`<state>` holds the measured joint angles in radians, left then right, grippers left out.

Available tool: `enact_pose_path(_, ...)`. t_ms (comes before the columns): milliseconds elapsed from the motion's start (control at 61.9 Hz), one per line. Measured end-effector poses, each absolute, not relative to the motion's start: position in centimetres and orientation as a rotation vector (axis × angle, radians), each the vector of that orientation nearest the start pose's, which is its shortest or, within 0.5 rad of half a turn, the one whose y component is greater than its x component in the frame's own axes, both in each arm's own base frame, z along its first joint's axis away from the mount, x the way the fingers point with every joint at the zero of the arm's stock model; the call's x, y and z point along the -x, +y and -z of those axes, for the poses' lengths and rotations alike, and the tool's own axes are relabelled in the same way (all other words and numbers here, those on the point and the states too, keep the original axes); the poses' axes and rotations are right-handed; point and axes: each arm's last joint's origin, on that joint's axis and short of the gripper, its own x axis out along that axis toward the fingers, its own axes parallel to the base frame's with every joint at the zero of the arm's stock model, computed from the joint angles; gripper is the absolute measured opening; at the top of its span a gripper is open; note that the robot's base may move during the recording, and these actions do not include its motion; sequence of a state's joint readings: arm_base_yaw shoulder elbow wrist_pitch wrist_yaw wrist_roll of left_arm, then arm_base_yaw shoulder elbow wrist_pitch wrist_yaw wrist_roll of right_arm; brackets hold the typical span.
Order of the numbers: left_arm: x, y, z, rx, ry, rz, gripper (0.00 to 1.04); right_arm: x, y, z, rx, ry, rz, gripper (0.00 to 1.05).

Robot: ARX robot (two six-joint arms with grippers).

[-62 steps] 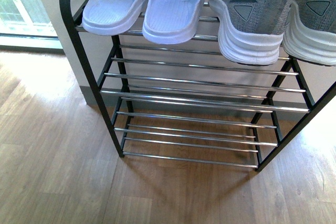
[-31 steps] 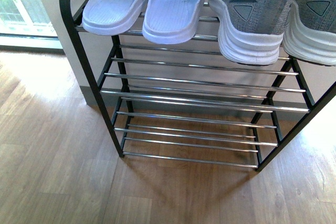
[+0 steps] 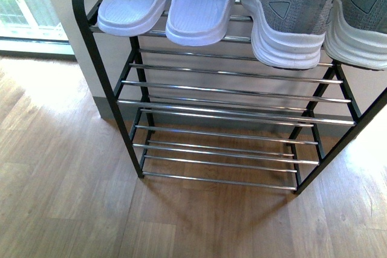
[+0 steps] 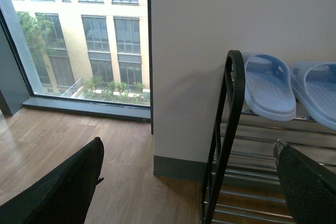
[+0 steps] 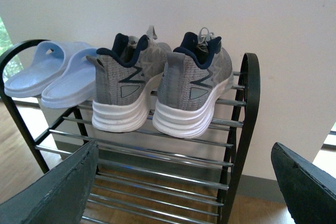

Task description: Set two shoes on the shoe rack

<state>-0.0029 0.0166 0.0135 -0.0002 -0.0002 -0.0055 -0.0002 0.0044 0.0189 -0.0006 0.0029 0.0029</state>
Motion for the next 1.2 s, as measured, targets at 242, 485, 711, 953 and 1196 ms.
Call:
enact_pose_path(242,-9.79,-0.03,-16.68,0.006,0.003,0.003,0.95,-9.68,-0.01,-16.95,-0.003,-0.014,0.003,0.95)
enact_pose_path(485,-9.79,-0.03,-16.68,0.006,0.003,0.003,0.95,-9.68,-0.01,-16.95,-0.003,-0.014,0.004,0.95)
enact_pose_path(711,-9.79,-0.03,-16.68,0.006,0.003,0.003,0.95,-9.68,-0.01,-16.95,-0.003,-0.014,0.004,0.95)
enact_pose_path(953,-9.79,-0.03,-16.68,0.006,0.003,0.003,0.95,-9.68,-0.01,-16.96,-0.003,-0.014,0.003,0.95)
enact_pose_path(1196,-9.79,-0.03,-16.68,0.006,0.003,0.003,0.95,-9.68,-0.01,-16.96,-0.003,-0.014,0.003,0.95)
